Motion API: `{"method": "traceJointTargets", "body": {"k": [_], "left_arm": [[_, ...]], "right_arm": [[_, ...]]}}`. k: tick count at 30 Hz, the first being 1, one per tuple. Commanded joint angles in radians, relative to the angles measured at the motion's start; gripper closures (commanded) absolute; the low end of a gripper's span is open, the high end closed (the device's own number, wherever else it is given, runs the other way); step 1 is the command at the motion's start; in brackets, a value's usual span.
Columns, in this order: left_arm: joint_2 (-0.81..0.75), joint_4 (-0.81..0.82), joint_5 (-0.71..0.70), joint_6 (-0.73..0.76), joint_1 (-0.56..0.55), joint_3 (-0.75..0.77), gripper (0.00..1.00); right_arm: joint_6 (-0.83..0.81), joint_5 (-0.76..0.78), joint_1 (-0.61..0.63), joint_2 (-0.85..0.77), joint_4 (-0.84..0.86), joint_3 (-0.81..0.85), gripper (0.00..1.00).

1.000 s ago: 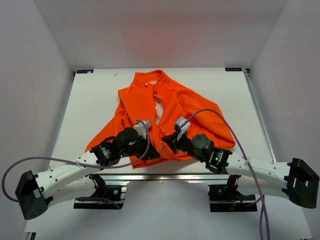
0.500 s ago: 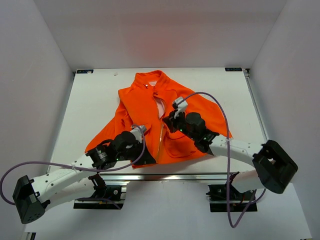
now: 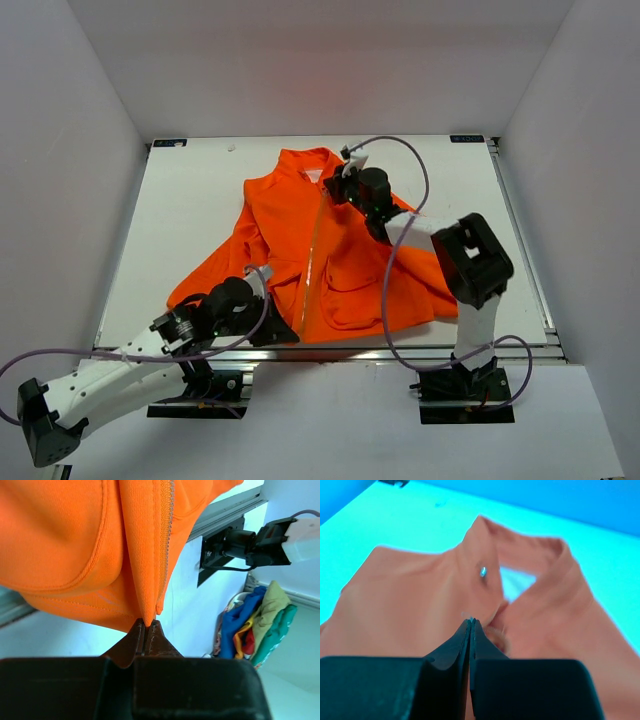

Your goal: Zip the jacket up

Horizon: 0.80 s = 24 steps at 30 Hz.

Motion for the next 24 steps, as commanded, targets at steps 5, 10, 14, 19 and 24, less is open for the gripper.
{"method": "traceJointTargets", "body": {"k": [5, 10, 14, 19, 24], "left_arm": [[-0.117, -0.208, 0.082, -0.107, -0.013, -0.012, 1.0], [-0.151, -0.289, 0.046, -0.132, -0.013, 0.016, 1.0], [-0.149, -0.297, 0.06, -0.141, -0.015, 0.004, 1.0], [-0.147, -0.291, 0.106, -0.149, -0.015, -0.021, 1.0], [-0.138, -0.285, 0.109, -0.143, -0.015, -0.036, 1.0]], "right_arm": [[-0.002, -0.038, -0.095, 0.28, 0.042, 0.355, 1.0], [0.013, 0.025, -0.132, 0.506, -0.088, 0.789, 1.0], [0.044, 0.06, -0.178, 0.704, -0.208, 1.107, 1.0], [0.064, 0.083, -0.216, 0.756, -0.188, 1.198, 1.0], [0.072, -0.023, -0.227, 0.732, -0.158, 1.131, 1.0]]}}
